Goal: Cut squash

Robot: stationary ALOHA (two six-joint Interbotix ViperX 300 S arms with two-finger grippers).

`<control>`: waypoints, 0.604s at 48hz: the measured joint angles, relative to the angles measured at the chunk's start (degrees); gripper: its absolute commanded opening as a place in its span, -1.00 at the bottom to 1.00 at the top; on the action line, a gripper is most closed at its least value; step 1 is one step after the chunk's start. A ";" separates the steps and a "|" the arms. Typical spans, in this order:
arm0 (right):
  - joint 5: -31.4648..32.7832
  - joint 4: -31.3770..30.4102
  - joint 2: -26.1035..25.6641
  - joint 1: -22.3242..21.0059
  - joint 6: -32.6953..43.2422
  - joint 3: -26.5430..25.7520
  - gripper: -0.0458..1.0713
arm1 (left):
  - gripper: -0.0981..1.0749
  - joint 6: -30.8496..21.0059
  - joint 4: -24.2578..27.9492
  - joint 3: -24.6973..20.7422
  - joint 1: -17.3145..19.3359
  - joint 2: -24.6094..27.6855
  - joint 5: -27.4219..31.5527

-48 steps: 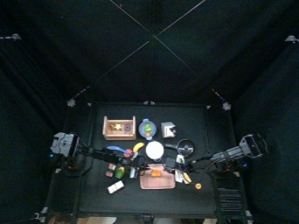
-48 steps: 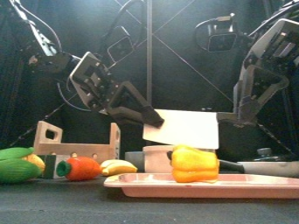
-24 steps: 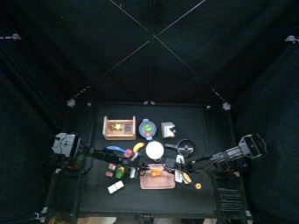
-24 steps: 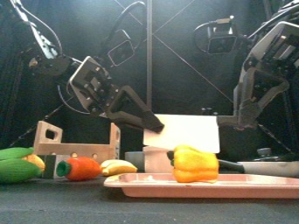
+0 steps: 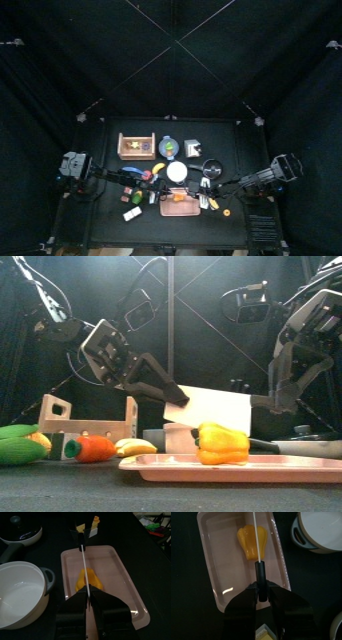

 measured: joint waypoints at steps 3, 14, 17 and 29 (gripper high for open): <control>0.09 0.00 0.00 0.00 0.00 0.00 0.05 | -0.02 -0.09 0.00 -0.09 -0.09 0.00 0.35; 0.00 0.09 0.09 0.18 0.00 -0.09 0.05 | -0.02 -0.18 0.00 -0.18 -0.26 0.35 0.97; 0.00 0.09 0.09 0.18 0.00 -0.26 0.05 | -0.02 -0.09 0.00 -0.18 -0.26 0.35 1.05; -0.09 0.09 0.44 0.18 -0.09 -0.26 0.05 | -0.02 -0.26 0.00 -0.26 -0.35 0.53 1.41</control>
